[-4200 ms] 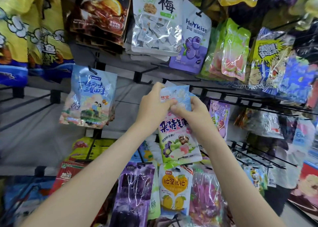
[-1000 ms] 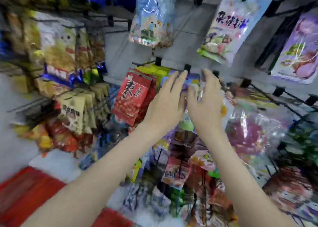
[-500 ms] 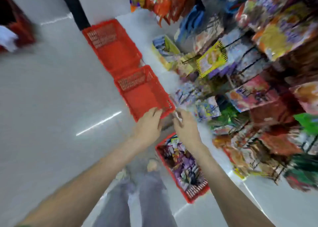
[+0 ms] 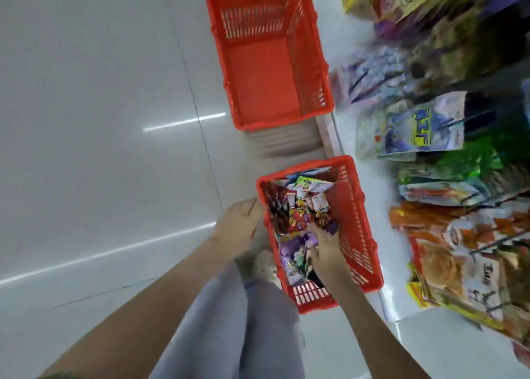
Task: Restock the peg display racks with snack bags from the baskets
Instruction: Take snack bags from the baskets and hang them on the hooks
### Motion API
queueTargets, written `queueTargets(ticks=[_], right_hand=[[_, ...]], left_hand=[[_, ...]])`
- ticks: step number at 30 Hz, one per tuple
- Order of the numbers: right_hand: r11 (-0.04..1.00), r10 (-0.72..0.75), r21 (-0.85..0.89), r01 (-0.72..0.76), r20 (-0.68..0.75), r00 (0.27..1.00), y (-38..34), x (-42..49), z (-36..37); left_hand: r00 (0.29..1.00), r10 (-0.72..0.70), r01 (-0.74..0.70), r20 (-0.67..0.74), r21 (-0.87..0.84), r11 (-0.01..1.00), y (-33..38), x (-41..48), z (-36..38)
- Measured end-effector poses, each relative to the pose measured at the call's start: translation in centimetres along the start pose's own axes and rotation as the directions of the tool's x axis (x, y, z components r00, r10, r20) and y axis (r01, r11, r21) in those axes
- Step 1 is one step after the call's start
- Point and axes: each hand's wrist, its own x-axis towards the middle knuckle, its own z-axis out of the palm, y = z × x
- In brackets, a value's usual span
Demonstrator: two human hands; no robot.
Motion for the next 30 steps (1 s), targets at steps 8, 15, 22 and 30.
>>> queueTargets(ticks=[8, 15, 22, 30], right_hand=[[0.969, 0.096, 0.218, -0.113, 0.088, 0.992, 6.0, 16.2, 13.5], [0.986, 0.088, 0.143, -0.08, -0.052, 0.995, 5.8, 21.4, 16.4], [0.988, -0.027, -0.153, 0.008, -0.127, 0.992, 2.3, 12.7, 3.3], [0.829, -0.443, -0.394, 0.396, -0.03, 0.896, -12.3, -3.4, -16.9]], left_hand=[[0.955, 0.277, -0.229, -0.103, 0.338, 0.913, -7.1, 10.7, 15.4], [0.914, 0.332, -0.248, -0.234, 0.325, 0.912, -8.8, 11.8, 19.0], [0.921, 0.306, -0.237, -0.242, 0.275, 0.932, -3.2, 7.6, 8.4], [0.946, 0.318, -0.257, -0.069, 0.443, 0.859, 9.7, 2.6, -14.5]])
